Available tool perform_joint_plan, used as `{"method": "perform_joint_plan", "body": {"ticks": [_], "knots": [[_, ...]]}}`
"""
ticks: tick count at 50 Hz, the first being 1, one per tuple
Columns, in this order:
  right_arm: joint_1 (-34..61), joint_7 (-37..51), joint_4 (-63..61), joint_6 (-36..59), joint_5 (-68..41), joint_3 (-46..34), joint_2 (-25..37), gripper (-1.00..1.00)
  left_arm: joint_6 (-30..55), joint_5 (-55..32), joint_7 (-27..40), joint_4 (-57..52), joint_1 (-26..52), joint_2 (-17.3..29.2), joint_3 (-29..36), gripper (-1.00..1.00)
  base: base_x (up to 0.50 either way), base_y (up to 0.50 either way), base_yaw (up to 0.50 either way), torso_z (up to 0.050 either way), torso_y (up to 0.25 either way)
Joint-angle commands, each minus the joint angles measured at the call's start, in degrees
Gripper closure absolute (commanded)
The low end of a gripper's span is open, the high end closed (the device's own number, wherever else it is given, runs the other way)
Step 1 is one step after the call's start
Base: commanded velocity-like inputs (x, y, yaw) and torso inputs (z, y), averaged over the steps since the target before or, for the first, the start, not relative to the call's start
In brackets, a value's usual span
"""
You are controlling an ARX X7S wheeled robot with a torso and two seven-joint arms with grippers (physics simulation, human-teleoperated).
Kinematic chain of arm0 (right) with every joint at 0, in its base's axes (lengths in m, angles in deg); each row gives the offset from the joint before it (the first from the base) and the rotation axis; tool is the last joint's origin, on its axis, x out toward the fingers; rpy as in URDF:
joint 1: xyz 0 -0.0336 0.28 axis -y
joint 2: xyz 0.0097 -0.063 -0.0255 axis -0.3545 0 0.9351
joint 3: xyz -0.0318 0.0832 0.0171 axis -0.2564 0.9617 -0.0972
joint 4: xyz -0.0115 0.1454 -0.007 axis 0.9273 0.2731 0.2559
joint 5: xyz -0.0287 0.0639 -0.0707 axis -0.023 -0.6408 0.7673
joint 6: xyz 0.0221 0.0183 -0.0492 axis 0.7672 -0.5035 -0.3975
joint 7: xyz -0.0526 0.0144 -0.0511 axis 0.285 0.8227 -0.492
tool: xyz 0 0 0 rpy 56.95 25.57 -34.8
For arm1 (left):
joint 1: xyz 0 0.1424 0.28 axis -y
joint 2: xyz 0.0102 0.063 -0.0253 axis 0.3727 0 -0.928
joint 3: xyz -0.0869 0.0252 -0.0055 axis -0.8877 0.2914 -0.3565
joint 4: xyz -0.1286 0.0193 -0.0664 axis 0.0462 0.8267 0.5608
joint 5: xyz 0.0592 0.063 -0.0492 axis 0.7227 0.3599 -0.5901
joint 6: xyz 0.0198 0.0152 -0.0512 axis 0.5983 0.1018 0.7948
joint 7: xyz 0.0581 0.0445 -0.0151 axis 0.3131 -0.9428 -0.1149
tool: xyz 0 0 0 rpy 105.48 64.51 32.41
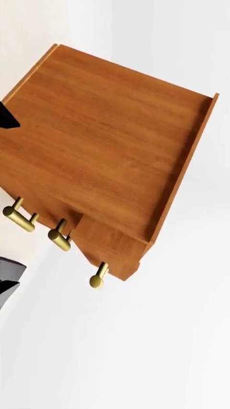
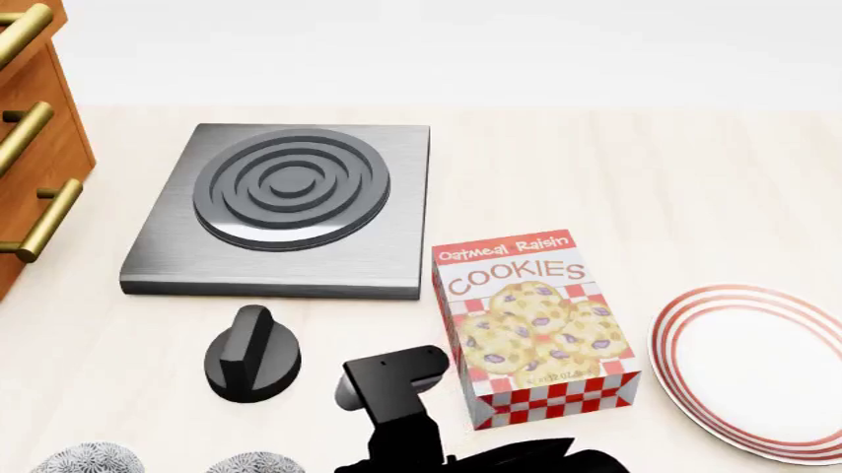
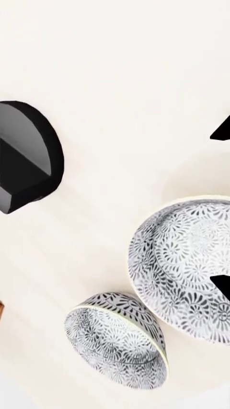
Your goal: Pick the akita bowl from table center and place it on the plate.
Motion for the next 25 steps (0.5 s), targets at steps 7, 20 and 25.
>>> {"method": "perform_joint_plan", "body": {"ticks": [7, 20, 25], "knots": [[0.5, -1.3, 2.0, -1.1, 0.6, -1.1, -0.5, -1.0, 0.0, -0.8, 0.4, -0.6, -0.4, 0.3, -0.1, -1.0, 0.0, 0.0, 0.0, 0.0, 0.0], [0.6, -2.9, 4.7, -2.8, 1.6, -2.3, -1.2, -1.0, 0.0, -1.3, 0.7, -0.8, -0.5, 0.6, -0.1, -1.0, 0.0, 0.0, 0.0, 0.0, 0.0], [0.8, -3.2, 5.5, -3.1, 1.7, -2.5, -1.4, -1.0, -0.1, -1.5, 0.8, -1.0, -0.7, 0.7, -0.2, -1.0, 0.0, 0.0, 0.0, 0.0, 0.0]]}}
